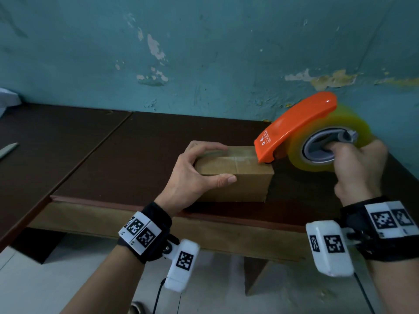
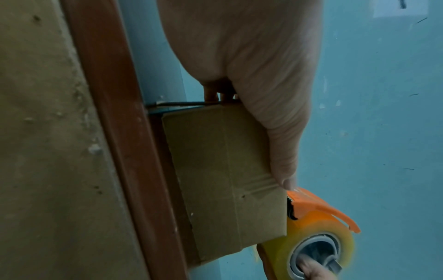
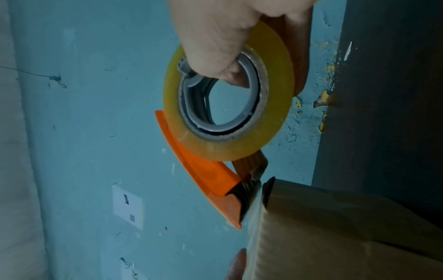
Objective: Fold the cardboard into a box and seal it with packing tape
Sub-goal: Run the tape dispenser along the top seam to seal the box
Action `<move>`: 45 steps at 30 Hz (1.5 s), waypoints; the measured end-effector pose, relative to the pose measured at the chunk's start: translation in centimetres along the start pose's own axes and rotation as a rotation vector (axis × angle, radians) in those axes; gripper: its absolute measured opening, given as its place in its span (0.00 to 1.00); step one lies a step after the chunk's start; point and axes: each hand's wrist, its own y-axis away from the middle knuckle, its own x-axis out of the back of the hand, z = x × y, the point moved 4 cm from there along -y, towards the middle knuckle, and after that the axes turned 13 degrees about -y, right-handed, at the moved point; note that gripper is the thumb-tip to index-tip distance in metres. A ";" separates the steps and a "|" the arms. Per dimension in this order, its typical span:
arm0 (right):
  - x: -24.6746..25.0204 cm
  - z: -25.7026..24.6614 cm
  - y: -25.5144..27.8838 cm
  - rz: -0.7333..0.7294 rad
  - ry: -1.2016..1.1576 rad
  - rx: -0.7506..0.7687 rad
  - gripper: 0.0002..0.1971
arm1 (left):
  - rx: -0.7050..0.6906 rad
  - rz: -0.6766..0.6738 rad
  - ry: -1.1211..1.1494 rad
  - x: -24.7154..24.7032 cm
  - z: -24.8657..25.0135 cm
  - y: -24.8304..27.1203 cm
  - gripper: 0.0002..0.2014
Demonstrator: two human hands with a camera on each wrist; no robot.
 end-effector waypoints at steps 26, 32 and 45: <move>0.5 0.4 -0.1 -0.018 0.108 -0.120 0.17 | 0.028 -0.043 0.064 0.3 0.5 0.0 0.23; 0.7 1.0 -0.3 -0.006 0.127 -0.149 0.18 | 0.026 -0.025 0.036 0.4 0.2 -0.2 0.20; 0.8 2.5 -0.2 0.021 0.049 -0.188 0.23 | -0.133 0.093 -0.187 0.8 1.4 -0.5 0.12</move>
